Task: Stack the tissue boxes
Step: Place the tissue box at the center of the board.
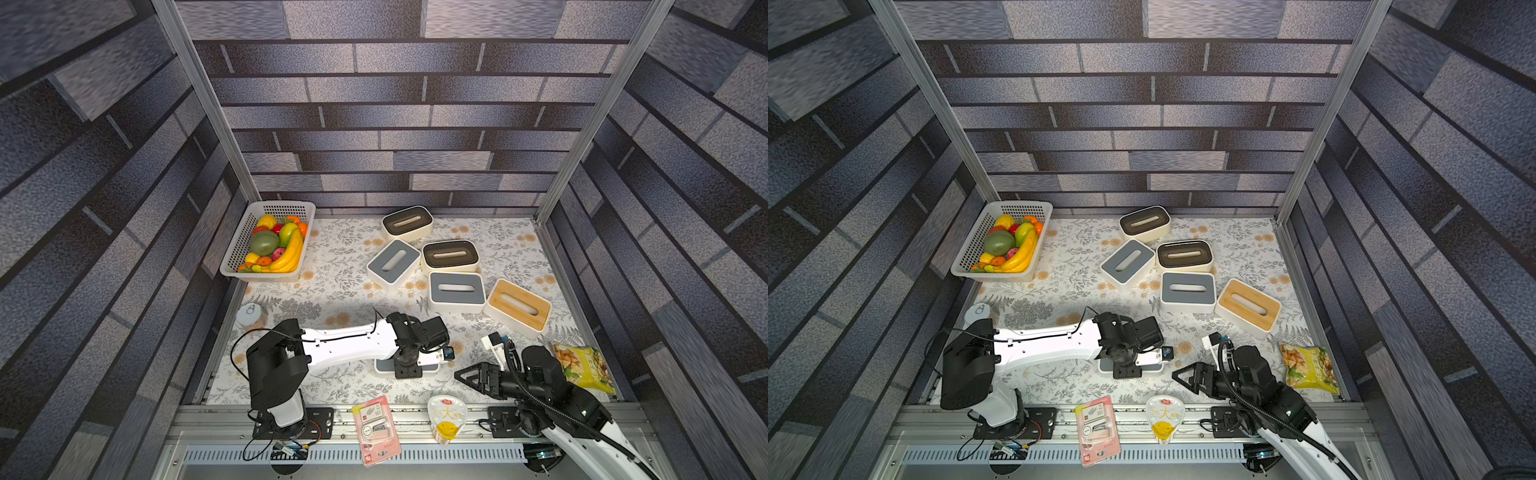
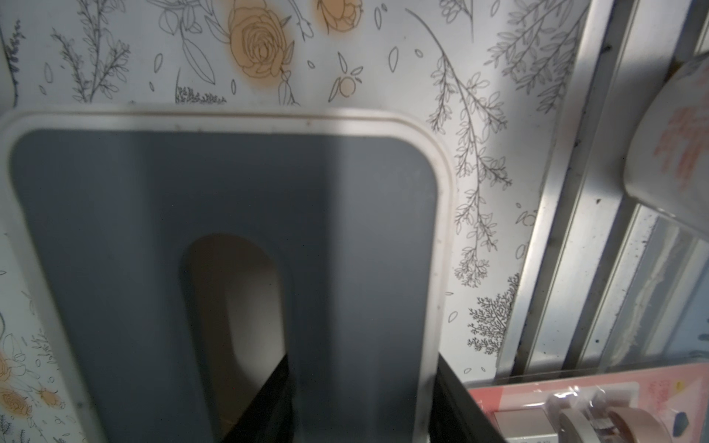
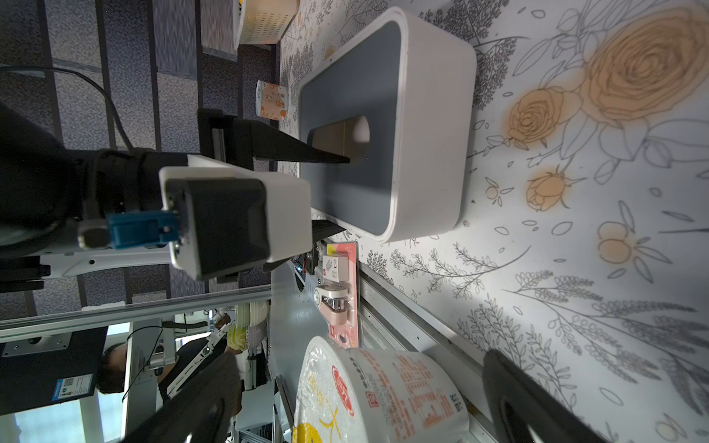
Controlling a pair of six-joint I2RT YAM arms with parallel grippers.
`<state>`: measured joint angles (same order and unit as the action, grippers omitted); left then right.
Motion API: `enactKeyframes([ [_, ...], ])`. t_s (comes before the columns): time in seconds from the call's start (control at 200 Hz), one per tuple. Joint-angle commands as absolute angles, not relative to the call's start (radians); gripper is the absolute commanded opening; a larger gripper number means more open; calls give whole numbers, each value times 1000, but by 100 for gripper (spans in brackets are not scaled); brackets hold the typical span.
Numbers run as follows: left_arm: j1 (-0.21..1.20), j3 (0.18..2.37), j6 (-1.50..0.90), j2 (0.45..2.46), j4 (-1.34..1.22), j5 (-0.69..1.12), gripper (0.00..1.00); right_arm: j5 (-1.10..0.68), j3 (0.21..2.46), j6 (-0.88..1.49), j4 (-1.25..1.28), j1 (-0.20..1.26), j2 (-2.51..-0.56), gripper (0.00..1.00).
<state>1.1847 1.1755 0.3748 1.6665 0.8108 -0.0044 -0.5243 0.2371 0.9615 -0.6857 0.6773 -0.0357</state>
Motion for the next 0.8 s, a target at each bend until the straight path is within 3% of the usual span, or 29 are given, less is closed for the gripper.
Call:
enactKeyframes([
  [0.0, 1182, 1160, 393, 1645, 795, -11, 42, -515, 222, 966, -707, 672, -31, 100],
  [0.792, 1195, 1124, 387, 1628, 764, 19, 44, -510, 218, 973, -706, 672, -25, 100],
])
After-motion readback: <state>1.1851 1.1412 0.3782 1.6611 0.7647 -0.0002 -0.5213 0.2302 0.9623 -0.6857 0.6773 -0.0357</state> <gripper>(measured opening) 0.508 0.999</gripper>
